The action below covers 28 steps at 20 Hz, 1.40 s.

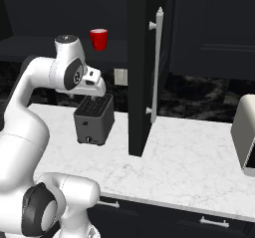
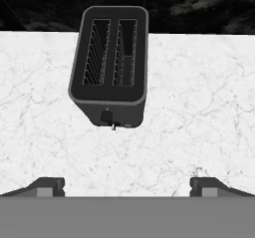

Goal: Gather all objects into one cabinet and sort the glasses and bowls to opposite sides.

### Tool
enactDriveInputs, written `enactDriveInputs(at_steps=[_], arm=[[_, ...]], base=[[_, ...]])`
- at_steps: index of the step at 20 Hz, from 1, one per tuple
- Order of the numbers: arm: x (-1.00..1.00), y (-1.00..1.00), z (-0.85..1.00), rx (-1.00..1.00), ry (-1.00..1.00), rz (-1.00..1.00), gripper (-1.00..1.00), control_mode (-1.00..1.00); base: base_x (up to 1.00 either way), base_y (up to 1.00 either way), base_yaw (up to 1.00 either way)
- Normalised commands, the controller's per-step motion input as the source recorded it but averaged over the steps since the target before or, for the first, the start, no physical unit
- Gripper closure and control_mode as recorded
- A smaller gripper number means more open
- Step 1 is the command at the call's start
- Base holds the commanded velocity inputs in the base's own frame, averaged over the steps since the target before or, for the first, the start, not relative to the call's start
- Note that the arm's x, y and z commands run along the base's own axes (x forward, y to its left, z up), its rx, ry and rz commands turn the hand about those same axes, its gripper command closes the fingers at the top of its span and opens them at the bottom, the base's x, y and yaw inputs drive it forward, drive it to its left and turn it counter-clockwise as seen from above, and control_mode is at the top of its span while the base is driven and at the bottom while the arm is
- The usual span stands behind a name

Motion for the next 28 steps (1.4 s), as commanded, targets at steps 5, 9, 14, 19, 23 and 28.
enactDriveInputs(at_steps=[5, 9, 14, 19, 23, 28], arm=[[0.00, -0.07, 0.65, 0.00, -0.22, -0.01, -1.00, -1.00], [0.00, -0.05, 0.86, 0.00, -0.24, -0.03, -1.00, -1.00], [0.04, 0.00, 0.80, 0.00, -0.27, -0.05, -1.00, -1.00], [0.16, 0.00, 0.41, 0.00, -0.23, -0.05, -1.00, -1.00], [0.34, 0.00, 0.04, 0.00, -0.08, -0.03, -1.00, -1.00], [0.48, 0.01, 0.00, 0.00, 0.00, 0.00, -1.00, -1.00]], base=[[0.00, 0.00, 0.00], [0.00, 0.00, 0.00], [0.00, 0.00, 0.00], [0.00, 0.00, 0.00], [0.00, 0.00, 0.00], [0.00, 0.00, 0.00]])
